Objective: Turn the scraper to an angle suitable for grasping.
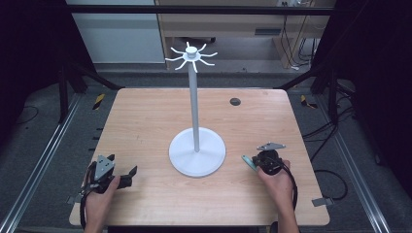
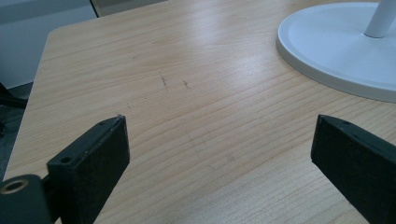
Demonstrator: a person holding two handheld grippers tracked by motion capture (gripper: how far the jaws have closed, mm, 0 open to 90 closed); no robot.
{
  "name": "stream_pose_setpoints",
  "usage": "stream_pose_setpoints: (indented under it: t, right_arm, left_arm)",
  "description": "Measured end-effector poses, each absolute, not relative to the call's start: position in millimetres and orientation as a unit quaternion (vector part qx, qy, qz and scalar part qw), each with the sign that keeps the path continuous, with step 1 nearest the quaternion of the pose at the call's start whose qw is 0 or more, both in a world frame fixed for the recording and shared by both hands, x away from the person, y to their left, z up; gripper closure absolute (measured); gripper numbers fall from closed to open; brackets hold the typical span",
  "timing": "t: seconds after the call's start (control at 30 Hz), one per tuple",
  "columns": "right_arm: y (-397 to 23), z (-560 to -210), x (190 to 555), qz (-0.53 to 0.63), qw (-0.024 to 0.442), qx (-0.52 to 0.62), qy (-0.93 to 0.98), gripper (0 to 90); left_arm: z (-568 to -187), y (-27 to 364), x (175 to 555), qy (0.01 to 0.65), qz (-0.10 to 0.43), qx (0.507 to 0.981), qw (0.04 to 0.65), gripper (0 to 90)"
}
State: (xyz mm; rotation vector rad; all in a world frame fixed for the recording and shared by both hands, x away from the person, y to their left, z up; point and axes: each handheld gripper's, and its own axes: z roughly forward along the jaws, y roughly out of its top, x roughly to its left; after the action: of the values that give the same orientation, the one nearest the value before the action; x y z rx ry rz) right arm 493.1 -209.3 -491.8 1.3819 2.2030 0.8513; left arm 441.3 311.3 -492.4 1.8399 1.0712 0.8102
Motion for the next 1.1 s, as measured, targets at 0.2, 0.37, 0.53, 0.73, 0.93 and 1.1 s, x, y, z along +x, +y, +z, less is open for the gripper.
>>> stream_pose_setpoints:
  t: [0.2, 0.37, 0.53, 0.73, 0.93, 1.1]
  right_arm:
    - [-199.8, -490.6, 485.7, 0.308, 0.184, 0.474, 0.804, 90.0]
    - [-197.7, -484.6, 483.1, 0.312, 0.196, 0.467, 0.804, 90.0]
    - [-193.6, -471.4, 480.9, 0.321, 0.213, 0.455, 0.803, 90.0]
    - [-189.2, -470.4, 478.6, 0.304, 0.206, 0.438, 0.821, 90.0]
    - [-190.0, -459.2, 481.0, 0.291, 0.193, 0.428, 0.833, 90.0]
    - [-187.8, -447.4, 483.8, 0.285, 0.188, 0.418, 0.842, 90.0]
  left_arm:
    - [-492.7, 312.2, 441.2, 0.43, 0.322, 0.733, 0.416, 4.1]
    - [-492.7, 312.5, 441.3, 0.43, 0.322, 0.734, 0.416, 4.1]
    - [-493.2, 311.6, 441.6, 0.431, 0.321, 0.737, 0.411, 4.1]
    - [-492.7, 312.6, 440.0, 0.431, 0.322, 0.736, 0.411, 4.0]
    - [-493.0, 311.9, 440.6, 0.43, 0.321, 0.737, 0.411, 4.0]
    - [-493.0, 311.8, 440.3, 0.429, 0.321, 0.737, 0.411, 3.9]
